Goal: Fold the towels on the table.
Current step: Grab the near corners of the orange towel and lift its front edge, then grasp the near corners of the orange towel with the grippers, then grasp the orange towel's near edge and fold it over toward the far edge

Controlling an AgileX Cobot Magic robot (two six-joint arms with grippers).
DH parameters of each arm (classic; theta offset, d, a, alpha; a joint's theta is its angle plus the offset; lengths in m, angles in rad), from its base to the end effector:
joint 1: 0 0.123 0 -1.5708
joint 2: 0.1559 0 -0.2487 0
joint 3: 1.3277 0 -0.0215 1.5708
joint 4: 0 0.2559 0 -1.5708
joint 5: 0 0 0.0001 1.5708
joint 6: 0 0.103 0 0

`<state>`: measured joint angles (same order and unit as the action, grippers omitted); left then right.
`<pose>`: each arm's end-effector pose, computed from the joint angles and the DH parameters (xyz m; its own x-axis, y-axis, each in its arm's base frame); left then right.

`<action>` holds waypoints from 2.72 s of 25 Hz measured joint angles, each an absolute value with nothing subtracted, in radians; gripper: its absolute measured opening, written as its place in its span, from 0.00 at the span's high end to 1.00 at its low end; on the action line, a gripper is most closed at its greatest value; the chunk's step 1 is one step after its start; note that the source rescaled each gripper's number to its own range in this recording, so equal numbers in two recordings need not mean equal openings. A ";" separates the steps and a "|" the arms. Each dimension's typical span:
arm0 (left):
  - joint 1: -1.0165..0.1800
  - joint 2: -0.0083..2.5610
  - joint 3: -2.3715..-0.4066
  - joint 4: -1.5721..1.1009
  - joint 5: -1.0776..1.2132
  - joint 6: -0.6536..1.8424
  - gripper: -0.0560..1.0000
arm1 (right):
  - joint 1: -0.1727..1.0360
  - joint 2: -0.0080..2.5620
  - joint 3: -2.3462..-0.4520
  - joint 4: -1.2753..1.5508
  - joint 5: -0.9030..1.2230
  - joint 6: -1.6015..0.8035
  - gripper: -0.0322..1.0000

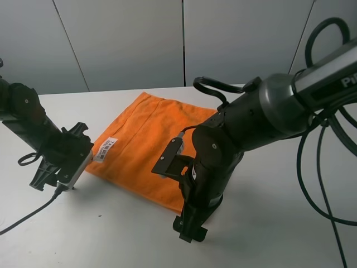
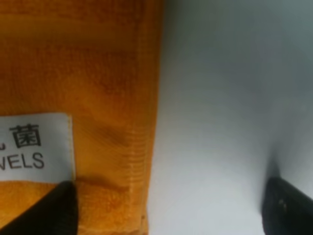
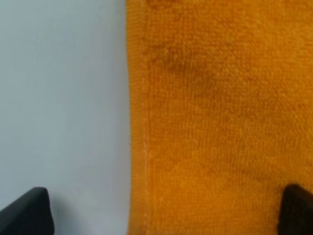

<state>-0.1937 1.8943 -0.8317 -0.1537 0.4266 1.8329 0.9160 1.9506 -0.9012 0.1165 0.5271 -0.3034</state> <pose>0.2869 -0.0629 0.0426 0.3189 0.9469 -0.0410 0.9347 -0.3071 0.1787 0.1776 0.2412 0.0367 -0.4345 -0.8957 -0.0943 -0.9007 0.4327 0.0401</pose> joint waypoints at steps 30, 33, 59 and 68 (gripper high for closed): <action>-0.194 1.915 -0.834 -0.273 0.401 1.742 0.94 | 0.916 1.946 -0.901 0.114 0.538 -0.334 0.97; -0.194 1.897 -0.834 -0.292 0.415 1.734 0.94 | 0.916 1.907 -0.899 0.112 0.578 -0.359 0.97; -0.426 1.604 -0.836 0.062 0.386 0.973 0.94 | 0.707 1.612 -0.897 -0.257 0.731 -0.282 0.97; -0.430 1.604 -0.916 0.238 0.318 0.776 0.94 | 0.707 1.612 -0.897 -0.526 0.706 -0.142 0.97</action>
<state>-0.4299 1.6042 -0.9162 0.2380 0.3177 0.7761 0.7071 1.6122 -0.8973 -0.5260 0.7059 -0.1424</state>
